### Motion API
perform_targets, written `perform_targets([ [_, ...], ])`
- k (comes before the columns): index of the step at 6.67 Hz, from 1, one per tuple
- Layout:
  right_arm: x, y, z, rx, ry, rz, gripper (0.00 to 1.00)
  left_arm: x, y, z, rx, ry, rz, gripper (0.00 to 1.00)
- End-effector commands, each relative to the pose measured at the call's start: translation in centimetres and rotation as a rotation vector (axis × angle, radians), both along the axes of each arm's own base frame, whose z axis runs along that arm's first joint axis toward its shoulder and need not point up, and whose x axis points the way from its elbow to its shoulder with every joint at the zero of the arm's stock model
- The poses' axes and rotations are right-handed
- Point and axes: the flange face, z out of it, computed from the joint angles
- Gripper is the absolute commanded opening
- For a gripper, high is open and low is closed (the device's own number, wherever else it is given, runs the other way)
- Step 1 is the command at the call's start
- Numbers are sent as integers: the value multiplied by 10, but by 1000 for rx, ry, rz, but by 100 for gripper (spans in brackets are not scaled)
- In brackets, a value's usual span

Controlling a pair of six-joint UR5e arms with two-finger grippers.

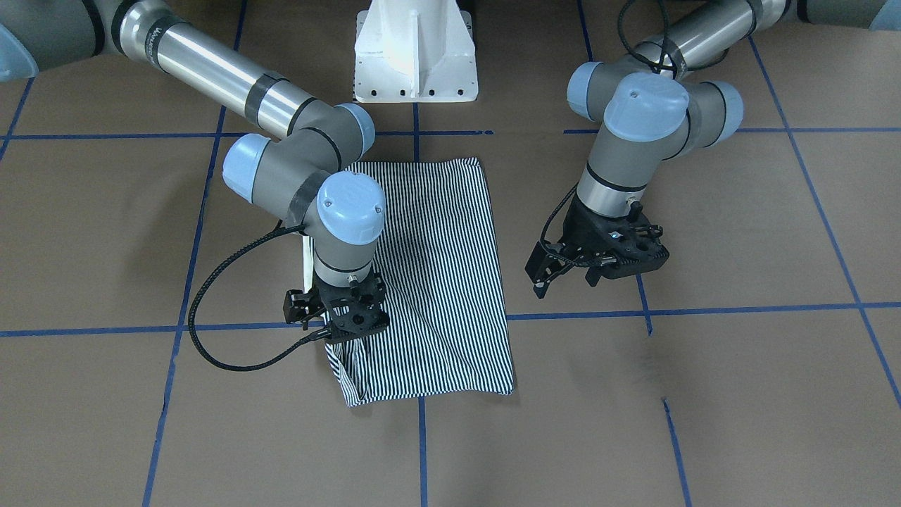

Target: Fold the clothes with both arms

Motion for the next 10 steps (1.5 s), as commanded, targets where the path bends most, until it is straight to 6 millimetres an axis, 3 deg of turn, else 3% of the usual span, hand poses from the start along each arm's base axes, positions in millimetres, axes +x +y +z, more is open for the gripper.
perform_targets([
  [1, 7, -10, 11, 8, 21, -13, 100, 0, 0, -1, 1, 2, 0, 100],
  [2, 36, -35, 13, 29, 27, -16, 100, 0, -1, -3, 2, 4, -1, 100],
  [4, 93, -65, 73, 51, 83, -55, 100, 1, 3, -13, -7, 26, 13, 100],
  [6, 98, -69, 48, 29, -6, -69, 100, -4, 7, -20, 1, 40, 20, 100],
  [7, 101, -56, 20, -2, -94, -84, 100, -9, 21, -32, -17, 85, 54, 100],
  [8, 112, -36, 10, -47, -170, -56, 100, -16, 48, -29, -120, 151, 70, 100],
  [9, 127, -16, 4, -72, -224, -26, 100, 10, 99, -32, -223, 195, 85, 100],
  [10, 138, 9, 3, -93, -265, -10, 100, 49, 146, -29, -341, 155, 38, 100],
])
